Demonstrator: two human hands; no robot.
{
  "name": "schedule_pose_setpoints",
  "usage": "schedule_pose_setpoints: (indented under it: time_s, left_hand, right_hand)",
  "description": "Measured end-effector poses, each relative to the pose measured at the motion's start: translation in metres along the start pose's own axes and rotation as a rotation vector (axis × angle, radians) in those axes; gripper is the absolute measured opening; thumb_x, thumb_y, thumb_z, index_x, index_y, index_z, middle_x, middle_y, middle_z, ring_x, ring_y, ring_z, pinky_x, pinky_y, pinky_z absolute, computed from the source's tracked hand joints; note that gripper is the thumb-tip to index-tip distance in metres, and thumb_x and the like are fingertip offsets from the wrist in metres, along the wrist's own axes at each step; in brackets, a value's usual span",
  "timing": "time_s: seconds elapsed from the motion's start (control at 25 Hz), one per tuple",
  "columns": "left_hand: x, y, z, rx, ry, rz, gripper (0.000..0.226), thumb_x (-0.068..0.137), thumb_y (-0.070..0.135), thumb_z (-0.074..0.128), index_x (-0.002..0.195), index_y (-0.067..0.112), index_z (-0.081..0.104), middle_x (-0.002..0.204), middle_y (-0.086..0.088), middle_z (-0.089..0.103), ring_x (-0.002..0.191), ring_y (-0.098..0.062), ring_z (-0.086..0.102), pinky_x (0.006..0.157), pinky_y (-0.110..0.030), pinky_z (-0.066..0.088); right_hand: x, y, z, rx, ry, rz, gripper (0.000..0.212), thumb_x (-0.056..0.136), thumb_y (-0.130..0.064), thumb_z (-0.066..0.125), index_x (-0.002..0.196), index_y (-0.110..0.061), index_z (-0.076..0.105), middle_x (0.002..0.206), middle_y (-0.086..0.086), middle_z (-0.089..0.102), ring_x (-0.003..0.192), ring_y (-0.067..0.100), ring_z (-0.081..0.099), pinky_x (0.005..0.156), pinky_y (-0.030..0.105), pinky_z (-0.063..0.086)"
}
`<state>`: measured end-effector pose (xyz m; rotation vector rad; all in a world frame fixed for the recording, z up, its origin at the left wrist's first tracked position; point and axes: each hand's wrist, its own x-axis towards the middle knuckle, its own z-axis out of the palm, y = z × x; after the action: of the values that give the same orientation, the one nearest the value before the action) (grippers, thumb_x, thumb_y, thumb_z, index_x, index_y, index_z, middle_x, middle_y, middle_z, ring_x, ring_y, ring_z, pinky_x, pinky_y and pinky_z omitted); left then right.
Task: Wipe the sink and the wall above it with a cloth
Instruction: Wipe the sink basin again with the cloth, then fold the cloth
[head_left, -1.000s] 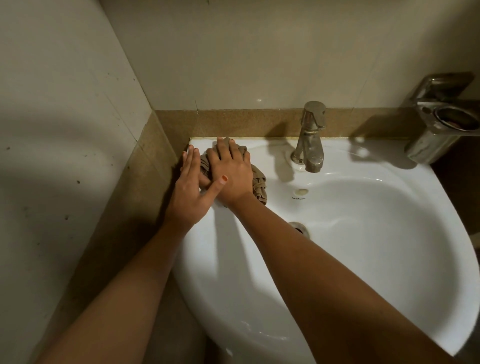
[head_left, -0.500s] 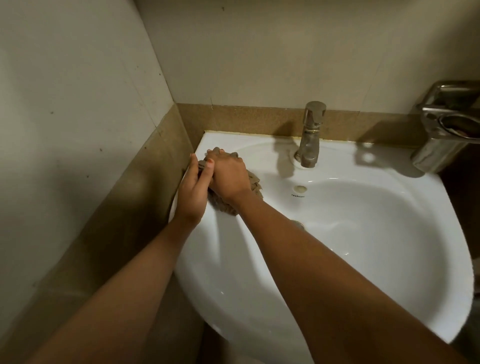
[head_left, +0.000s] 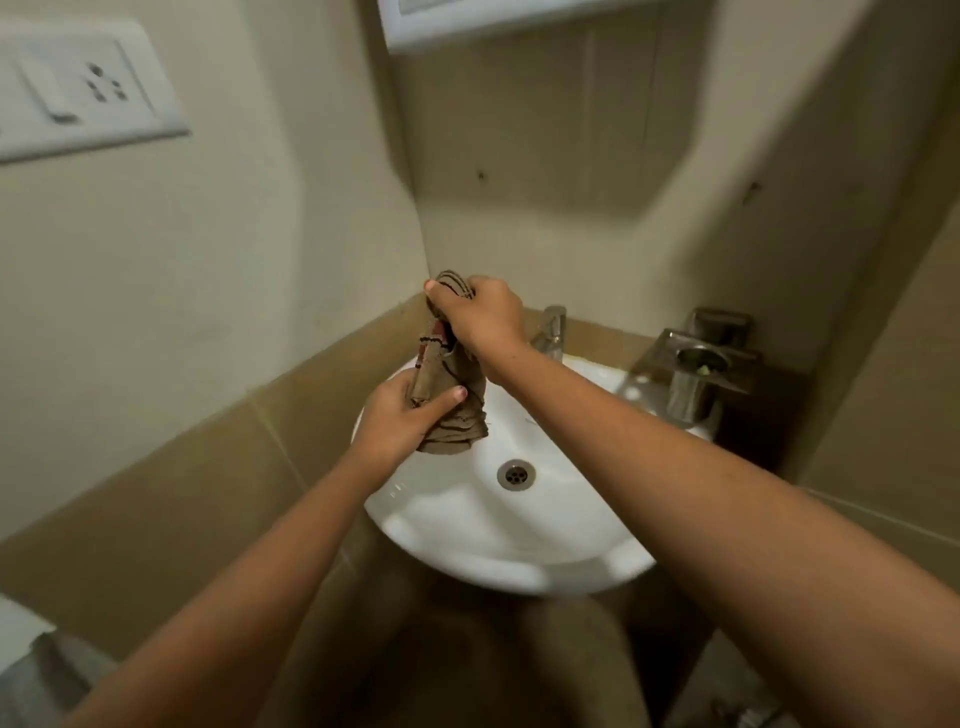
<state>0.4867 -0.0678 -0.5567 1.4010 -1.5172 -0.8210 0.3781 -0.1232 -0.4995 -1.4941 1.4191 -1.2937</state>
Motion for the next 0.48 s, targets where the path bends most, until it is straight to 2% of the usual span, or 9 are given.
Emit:
schedule_pose_setpoints:
  time_s: [0.08,0.16,0.24,0.28,0.4,0.48]
  left_hand:
    - [-0.030,0.065,-0.009,-0.146,0.142,0.029,0.007,0.084,0.022,0.065,0.089,0.023,0.061,0.089,-0.002,0.068,0.083,-0.017,0.067,0.071,-0.023,0.056]
    - [-0.053,0.138,-0.025,-0.218,0.200,0.077,0.014,0.086,0.019,0.062,0.100,0.021,0.061,0.091,0.000,0.067,0.080,-0.008,0.065,0.064,-0.011,0.054]
    - [-0.065,0.198,-0.044,-0.201,0.198,0.103,0.016,0.087,0.020,0.061,0.103,0.019,0.062,0.091,-0.001,0.069,0.077,-0.008,0.065,0.066,-0.014,0.055]
    - [-0.070,0.224,-0.052,-0.182,0.211,0.102,0.013,0.088,0.021,0.060,0.100,0.017,0.064,0.089,-0.003,0.069,0.076,-0.012,0.065,0.067,-0.019,0.054]
    - [-0.081,0.309,-0.087,-0.216,0.263,0.064,0.019,0.090,0.023,0.056,0.096,0.008,0.066,0.083,-0.006,0.067,0.076,-0.018,0.063,0.063,-0.024,0.050]
    - [-0.076,0.347,-0.111,-0.243,0.261,0.033,0.019,0.091,0.024,0.054,0.094,0.009,0.065,0.083,-0.007,0.067,0.077,-0.019,0.062,0.066,-0.027,0.051]
  right_hand:
    - [-0.023,-0.058,-0.037,0.048,-0.036,0.040,0.042,0.083,-0.045,0.064,0.058,-0.016,0.047,0.064,0.001,0.054,0.068,0.023,0.055,0.057,0.030,0.039]
    - [-0.043,-0.117,-0.070,0.090,-0.063,0.065,0.037,0.082,-0.045,0.065,0.073,-0.010,0.058,0.080,0.007,0.063,0.078,0.027,0.062,0.061,0.031,0.046]
    - [-0.054,-0.171,-0.098,0.112,-0.124,0.101,0.038,0.084,-0.044,0.064,0.083,-0.007,0.055,0.093,0.011,0.064,0.086,0.029,0.063,0.070,0.037,0.053]
    - [-0.059,-0.195,-0.112,0.118,-0.211,0.129,0.040,0.085,-0.046,0.062,0.084,-0.007,0.053,0.096,0.012,0.063,0.085,0.030,0.062,0.071,0.041,0.053]
    - [-0.075,-0.277,-0.162,0.099,-0.592,0.145,0.053,0.082,-0.058,0.058,0.103,-0.009,0.056,0.097,0.011,0.063,0.084,0.026,0.061,0.062,0.038,0.050]
    - [-0.076,-0.309,-0.182,0.024,-0.658,0.000,0.048,0.080,-0.041,0.070,0.111,-0.007,0.056,0.099,0.008,0.064,0.086,0.022,0.062,0.061,0.033,0.052]
